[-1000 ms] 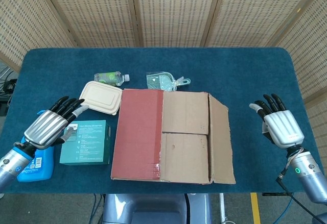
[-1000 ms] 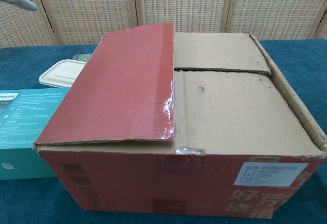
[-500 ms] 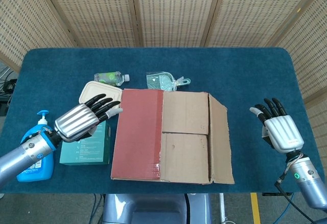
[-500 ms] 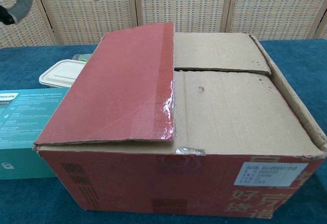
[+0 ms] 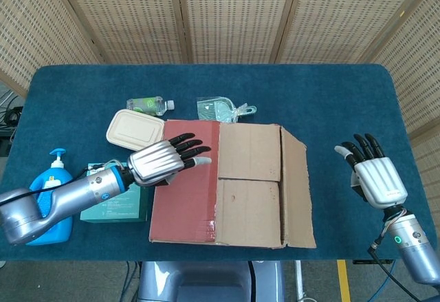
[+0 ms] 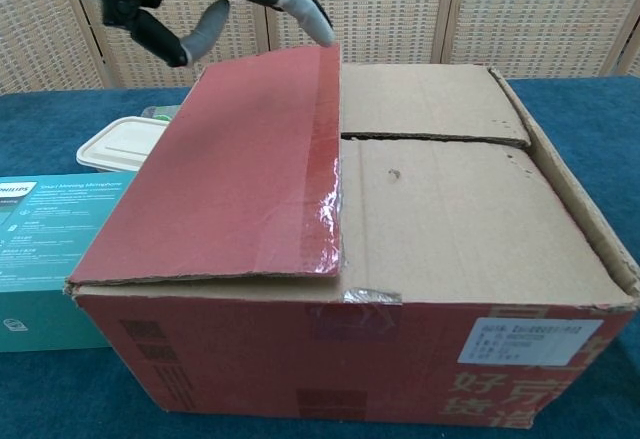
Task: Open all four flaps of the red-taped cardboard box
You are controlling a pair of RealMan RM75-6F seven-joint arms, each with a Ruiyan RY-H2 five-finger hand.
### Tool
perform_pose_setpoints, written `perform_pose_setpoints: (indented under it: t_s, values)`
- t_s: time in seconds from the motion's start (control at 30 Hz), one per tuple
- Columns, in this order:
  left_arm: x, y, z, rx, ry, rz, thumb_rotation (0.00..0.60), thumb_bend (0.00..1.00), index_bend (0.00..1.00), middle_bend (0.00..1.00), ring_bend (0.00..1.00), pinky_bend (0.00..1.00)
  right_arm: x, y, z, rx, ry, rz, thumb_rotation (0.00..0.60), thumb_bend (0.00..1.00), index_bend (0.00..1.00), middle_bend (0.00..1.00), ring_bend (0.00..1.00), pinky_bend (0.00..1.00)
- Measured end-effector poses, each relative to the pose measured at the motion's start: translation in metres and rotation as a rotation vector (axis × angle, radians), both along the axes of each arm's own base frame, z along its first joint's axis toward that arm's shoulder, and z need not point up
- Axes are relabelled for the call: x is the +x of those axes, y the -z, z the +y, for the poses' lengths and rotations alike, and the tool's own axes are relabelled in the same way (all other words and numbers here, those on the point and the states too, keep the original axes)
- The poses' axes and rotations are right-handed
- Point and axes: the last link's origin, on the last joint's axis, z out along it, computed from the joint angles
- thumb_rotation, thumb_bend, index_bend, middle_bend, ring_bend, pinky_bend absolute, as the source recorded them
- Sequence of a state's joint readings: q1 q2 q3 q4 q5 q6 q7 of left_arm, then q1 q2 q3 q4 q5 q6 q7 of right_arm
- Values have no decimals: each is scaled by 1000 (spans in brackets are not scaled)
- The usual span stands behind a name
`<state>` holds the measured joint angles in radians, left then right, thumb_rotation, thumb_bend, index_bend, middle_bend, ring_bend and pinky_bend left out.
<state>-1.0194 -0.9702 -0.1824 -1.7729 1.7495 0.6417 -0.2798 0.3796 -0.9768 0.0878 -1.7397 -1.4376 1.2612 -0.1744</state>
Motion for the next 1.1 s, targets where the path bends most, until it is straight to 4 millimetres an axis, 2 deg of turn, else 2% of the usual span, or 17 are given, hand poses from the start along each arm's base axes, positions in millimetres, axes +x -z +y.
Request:
perform_pose_setpoints:
  t_s: [0.23,0.53,0.77,1.1]
  values:
    - [29,31,6,-69,23,-12,600,1000,152,113,8,0,-2,-1,1,-4,4,-3,600,1000,181,186,0,0]
    - [47,57,6,-109,42,0,600,1000,228,193,61,0,-5,-5,1,-13,12,-7,600,1000,181,186,0,0]
    - [45,64,7,-102,44,32,600,1000,306,308,143,0,-7,-7,2,-16,16,-11,600,1000,181,186,0,0]
    - [42,57,8,-82,27,32,600,1000,374,393,207,0,-8,-5,0,-14,15,-16,600,1000,182,186,0,0]
